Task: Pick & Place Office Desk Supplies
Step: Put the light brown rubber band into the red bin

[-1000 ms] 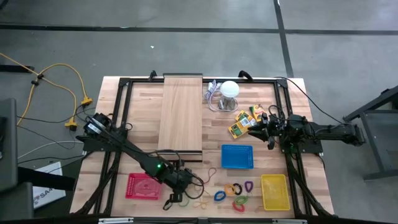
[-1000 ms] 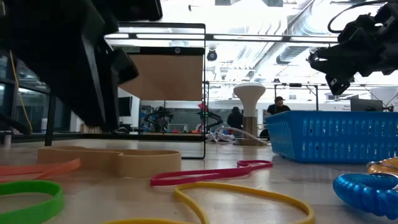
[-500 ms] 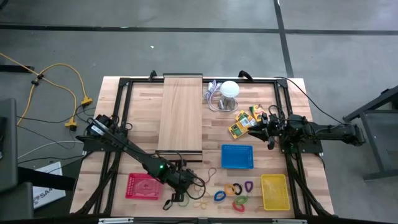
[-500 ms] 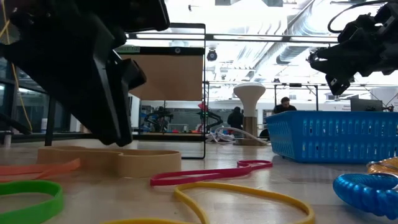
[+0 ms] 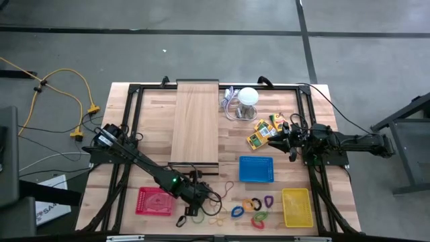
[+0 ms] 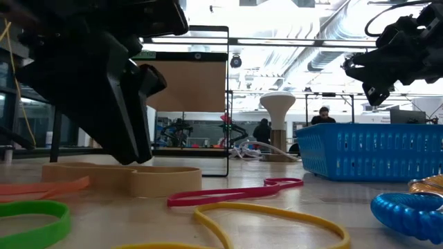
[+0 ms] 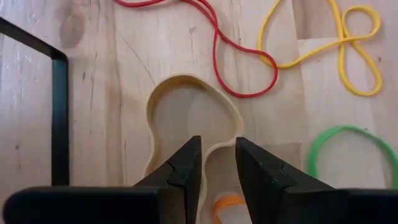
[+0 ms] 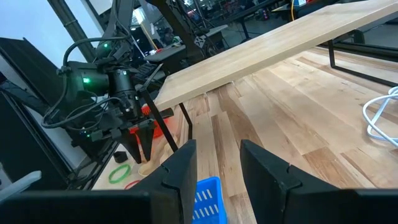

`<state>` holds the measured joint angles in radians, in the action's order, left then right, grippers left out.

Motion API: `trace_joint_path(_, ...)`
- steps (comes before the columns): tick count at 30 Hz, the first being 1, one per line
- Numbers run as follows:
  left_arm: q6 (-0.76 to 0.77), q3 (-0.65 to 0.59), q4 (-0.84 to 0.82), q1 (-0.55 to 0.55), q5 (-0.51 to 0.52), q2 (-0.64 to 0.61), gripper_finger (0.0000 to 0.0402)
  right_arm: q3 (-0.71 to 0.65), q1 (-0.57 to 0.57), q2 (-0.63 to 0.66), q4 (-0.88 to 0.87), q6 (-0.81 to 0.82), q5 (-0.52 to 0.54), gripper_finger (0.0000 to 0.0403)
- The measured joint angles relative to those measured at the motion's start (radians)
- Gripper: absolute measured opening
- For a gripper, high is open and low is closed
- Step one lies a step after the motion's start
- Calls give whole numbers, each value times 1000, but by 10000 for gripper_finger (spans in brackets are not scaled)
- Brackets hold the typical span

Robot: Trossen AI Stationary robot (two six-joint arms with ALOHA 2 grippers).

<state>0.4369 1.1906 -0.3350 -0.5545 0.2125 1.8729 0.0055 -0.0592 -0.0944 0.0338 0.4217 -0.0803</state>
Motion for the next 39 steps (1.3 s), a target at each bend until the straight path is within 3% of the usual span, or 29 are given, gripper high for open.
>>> trace_joint_path(20,-18,-1,3,0,-19,37,88,0,0,0,0,0,0,111)
trace_joint_path(32,-13,-1,3,0,-15,37,6,0,0,0,0,0,0,111)
trace_joint_path(39,-11,-1,3,0,-25,37,3,0,0,0,0,0,0,111)
